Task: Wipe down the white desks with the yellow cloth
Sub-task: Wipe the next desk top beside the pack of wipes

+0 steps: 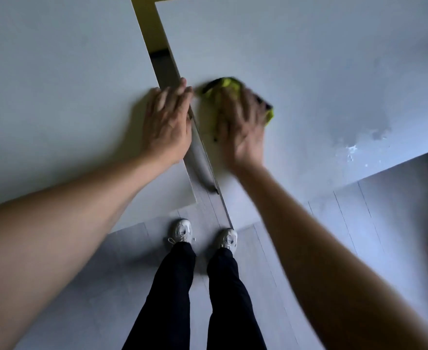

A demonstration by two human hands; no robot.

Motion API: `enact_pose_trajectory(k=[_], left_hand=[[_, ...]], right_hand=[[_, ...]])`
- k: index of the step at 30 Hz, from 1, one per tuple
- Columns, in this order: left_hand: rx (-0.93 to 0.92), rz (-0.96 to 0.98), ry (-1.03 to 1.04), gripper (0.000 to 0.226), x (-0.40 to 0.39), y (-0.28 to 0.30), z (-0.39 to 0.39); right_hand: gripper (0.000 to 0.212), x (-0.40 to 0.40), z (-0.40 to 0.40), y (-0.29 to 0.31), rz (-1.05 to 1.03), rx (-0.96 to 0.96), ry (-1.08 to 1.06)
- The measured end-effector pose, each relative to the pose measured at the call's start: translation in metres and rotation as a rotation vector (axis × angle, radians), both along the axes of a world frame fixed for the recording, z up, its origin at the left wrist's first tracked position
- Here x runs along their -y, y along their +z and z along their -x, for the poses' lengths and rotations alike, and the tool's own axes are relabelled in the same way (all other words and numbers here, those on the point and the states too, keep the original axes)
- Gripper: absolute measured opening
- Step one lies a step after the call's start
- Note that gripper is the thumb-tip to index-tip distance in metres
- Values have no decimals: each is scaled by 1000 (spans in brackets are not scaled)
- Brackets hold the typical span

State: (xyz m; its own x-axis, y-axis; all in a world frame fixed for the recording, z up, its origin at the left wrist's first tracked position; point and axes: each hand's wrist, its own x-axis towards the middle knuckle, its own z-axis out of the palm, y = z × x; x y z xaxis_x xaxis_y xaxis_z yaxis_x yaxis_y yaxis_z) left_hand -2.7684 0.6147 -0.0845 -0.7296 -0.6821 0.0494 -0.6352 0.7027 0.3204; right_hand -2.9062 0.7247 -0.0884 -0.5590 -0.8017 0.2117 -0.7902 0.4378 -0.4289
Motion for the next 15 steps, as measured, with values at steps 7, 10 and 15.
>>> enact_pose_trajectory(k=[7, 10, 15], left_hand=[[42, 36, -8, 57, -9, 3, -2], [47, 57, -45, 54, -43, 7, -8], [40, 32, -46, 55, -107, 6, -23]], right_hand=[[54, -37, -8, 3, -57, 13, 131], [52, -61, 53, -3, -7, 17, -65], [62, -94, 125, 1, -90, 84, -202]])
